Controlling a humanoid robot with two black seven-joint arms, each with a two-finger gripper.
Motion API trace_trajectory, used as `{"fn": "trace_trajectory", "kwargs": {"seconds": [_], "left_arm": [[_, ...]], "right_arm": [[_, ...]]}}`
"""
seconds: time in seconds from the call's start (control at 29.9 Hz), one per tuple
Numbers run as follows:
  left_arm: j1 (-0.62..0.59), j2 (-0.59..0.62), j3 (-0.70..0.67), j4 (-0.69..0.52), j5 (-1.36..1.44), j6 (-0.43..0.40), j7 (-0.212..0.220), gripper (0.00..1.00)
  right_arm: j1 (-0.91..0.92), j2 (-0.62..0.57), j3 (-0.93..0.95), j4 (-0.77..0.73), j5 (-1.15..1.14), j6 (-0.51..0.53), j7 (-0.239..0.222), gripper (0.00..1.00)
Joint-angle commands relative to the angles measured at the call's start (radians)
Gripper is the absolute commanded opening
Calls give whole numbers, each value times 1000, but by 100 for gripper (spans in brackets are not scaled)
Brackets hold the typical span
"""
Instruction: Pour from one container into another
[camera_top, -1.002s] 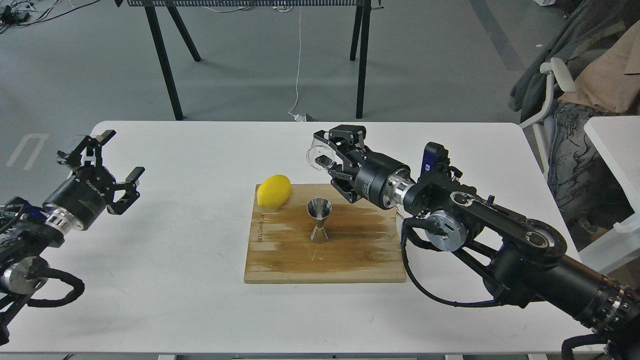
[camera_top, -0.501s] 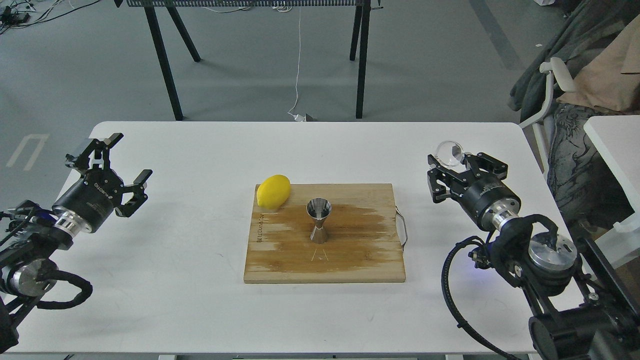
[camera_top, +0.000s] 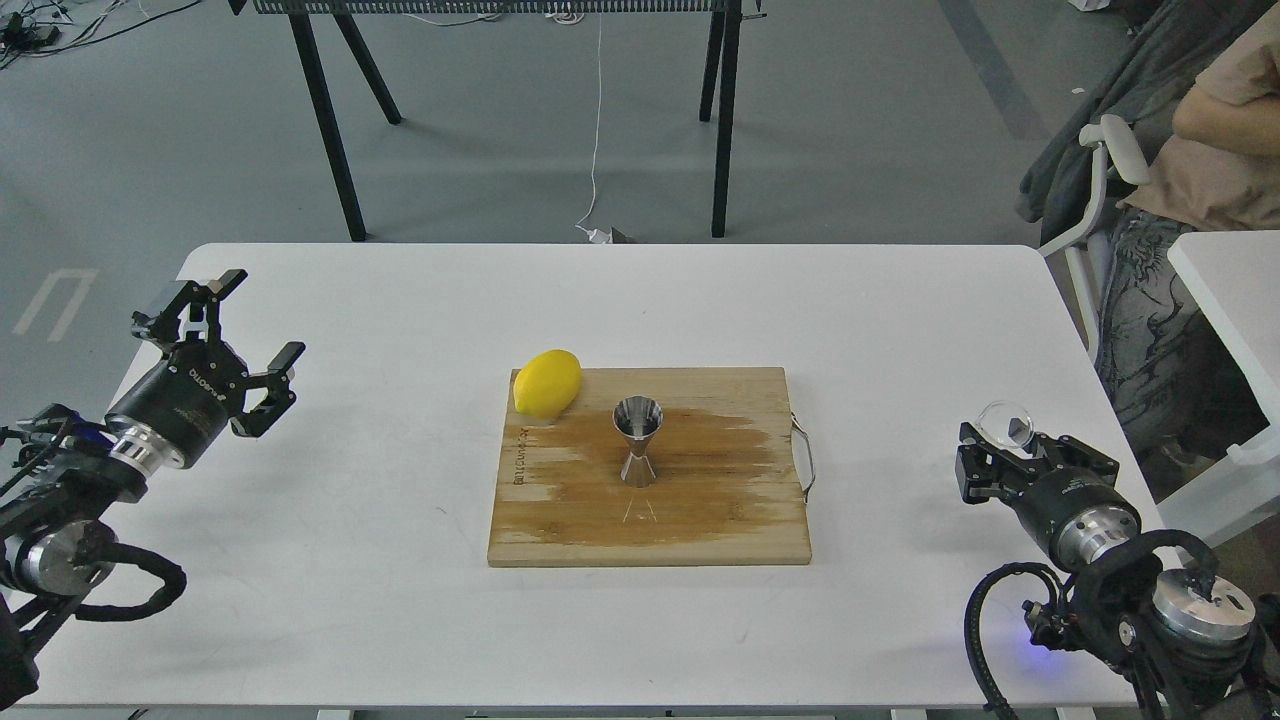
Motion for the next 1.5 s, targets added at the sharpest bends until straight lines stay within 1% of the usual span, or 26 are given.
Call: {"fn": "trace_trajectory", "kwargs": {"seconds": [0.0, 0.2, 0.33, 0.5, 0.8, 1.0, 1.17, 1.4, 1.47], "left_arm": [[3, 0, 1, 1, 0, 0, 0, 99], [1, 0, 1, 0, 0, 0, 0, 99], [3, 0, 1, 0, 0, 0, 0, 99], [3, 0, 3, 0, 0, 0, 0, 99], [1, 0, 1, 1, 0, 0, 0, 99], [1, 0, 3, 3, 0, 0, 0, 99], [1, 0, 3, 3, 2, 0, 0, 99], [1, 0, 3, 3, 2, 0, 0, 99], [1, 0, 3, 3, 0, 0, 0, 99]], "right_arm": [[9, 0, -6, -52, 2, -4, -1, 34], [44, 0, -18, -138, 2, -2, -3, 35], [52, 2, -23, -146, 2, -1, -3, 35], [81, 0, -23, -169, 2, -1, -3, 38], [149, 2, -73, -241, 1, 2, -3, 47], [150, 3, -86, -240, 1, 2, -3, 54], [147, 3, -87, -238, 2, -1, -3, 66], [139, 3, -87, -238, 2, -2, -3, 79], [138, 3, -87, -238, 2, -2, -3, 82]]}}
